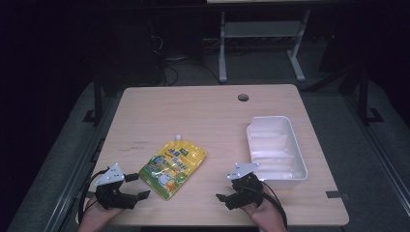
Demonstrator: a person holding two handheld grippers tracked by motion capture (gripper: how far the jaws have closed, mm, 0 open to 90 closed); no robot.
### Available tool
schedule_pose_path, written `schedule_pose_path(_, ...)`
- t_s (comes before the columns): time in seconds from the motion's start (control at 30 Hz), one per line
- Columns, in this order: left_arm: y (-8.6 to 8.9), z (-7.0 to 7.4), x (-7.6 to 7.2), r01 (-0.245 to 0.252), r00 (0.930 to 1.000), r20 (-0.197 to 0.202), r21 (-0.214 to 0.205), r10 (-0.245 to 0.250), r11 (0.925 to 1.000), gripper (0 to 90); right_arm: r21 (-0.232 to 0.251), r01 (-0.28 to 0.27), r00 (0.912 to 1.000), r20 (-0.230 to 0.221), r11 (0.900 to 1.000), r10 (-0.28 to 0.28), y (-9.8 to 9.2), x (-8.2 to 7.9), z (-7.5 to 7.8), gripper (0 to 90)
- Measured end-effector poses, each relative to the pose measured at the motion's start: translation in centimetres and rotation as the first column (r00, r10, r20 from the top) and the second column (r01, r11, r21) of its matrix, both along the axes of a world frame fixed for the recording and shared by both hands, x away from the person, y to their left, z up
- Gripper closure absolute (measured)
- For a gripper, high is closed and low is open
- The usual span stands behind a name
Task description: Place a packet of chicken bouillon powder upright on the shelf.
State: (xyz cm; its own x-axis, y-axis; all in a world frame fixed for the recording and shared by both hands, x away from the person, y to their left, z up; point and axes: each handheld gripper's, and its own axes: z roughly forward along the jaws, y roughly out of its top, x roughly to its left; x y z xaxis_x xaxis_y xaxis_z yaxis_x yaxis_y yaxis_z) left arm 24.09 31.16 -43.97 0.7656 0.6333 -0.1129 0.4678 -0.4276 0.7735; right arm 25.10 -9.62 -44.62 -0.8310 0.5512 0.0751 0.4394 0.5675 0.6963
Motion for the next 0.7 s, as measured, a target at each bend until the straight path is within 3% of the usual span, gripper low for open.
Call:
schedule_pose_path(0.2, 0.1, 0.2, 0.5, -0.006, 1.0000, -0.007, 0.009, 0.006, 0.9999, 22.6, 0.018, -0.002, 1.0000, -0.001, 0.9998, 0.002, 0.1, -0.1, 0.1, 19.4)
schedule_pose_path(0.4, 0.3, 0.2, 1.6, -0.024, 0.9992, -0.032, 0.029, 0.025, 0.9993, 24.4, 0.022, -0.016, 0.9994, -0.029, 0.9996, 0.016, 1.0, 0.0, 0.0, 17.8)
schedule_pose_path(0.53, 0.0, 0.1, 2.0, -0.007, 0.9987, -0.049, 0.067, 0.011, 0.9977, 29.9, 0.021, -0.021, 0.9995, -0.024, 0.9996, 0.022, 1.8, 0.6, 0.3, 17.6)
schedule_pose_path(0.7, -0.6, 0.3, 2.5, 0.017, 0.9977, -0.066, 0.062, -0.013, 0.9979, 36.5, 0.030, -0.027, 0.9984, -0.049, 0.9992, 0.029, 2.9, 1.7, 0.8, 15.8)
